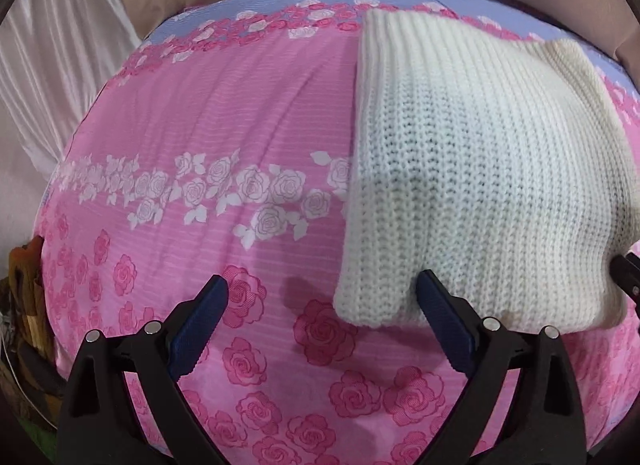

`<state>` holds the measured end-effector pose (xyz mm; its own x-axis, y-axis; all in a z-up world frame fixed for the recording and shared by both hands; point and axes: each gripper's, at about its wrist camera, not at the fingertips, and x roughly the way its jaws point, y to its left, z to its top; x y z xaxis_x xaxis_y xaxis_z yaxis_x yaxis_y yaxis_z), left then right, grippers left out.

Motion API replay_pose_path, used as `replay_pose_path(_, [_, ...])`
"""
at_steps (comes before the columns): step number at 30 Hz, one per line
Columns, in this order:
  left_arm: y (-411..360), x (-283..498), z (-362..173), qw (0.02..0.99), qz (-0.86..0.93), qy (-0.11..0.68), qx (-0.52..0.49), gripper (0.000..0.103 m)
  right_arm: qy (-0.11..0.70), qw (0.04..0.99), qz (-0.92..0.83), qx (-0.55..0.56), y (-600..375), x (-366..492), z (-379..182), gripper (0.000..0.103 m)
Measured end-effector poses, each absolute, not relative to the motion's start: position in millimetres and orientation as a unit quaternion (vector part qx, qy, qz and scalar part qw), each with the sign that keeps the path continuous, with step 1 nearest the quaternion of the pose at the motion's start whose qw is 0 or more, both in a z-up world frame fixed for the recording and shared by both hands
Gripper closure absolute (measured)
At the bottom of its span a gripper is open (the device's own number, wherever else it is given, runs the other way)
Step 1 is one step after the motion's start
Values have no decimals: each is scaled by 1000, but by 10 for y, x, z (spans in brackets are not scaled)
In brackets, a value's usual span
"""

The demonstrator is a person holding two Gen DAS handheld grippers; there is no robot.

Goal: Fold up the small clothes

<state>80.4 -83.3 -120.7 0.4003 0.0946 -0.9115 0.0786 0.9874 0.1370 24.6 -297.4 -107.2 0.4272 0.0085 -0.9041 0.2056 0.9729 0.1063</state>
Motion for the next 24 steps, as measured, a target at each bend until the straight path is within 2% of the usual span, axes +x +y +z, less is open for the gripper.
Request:
replay_pose_path(5, [-819,599,-881,850,0,524,56,10,492,858,-82,126,-2960,-160,-622,80])
replay_pose_path(7, [-863,492,-778,855,-6,515,53,10,486,858,-106,130,-2954,-353,-559,73])
replay_pose_path(12, [-1056,296,-708,860,-27,506,53,9,502,842,-137,142,-3001,-521,-672,58])
replay_pose_path(24, [-1300,81,-732,859,-58,501,83,6,510,839,-138,130,-2854,-611,-724,48])
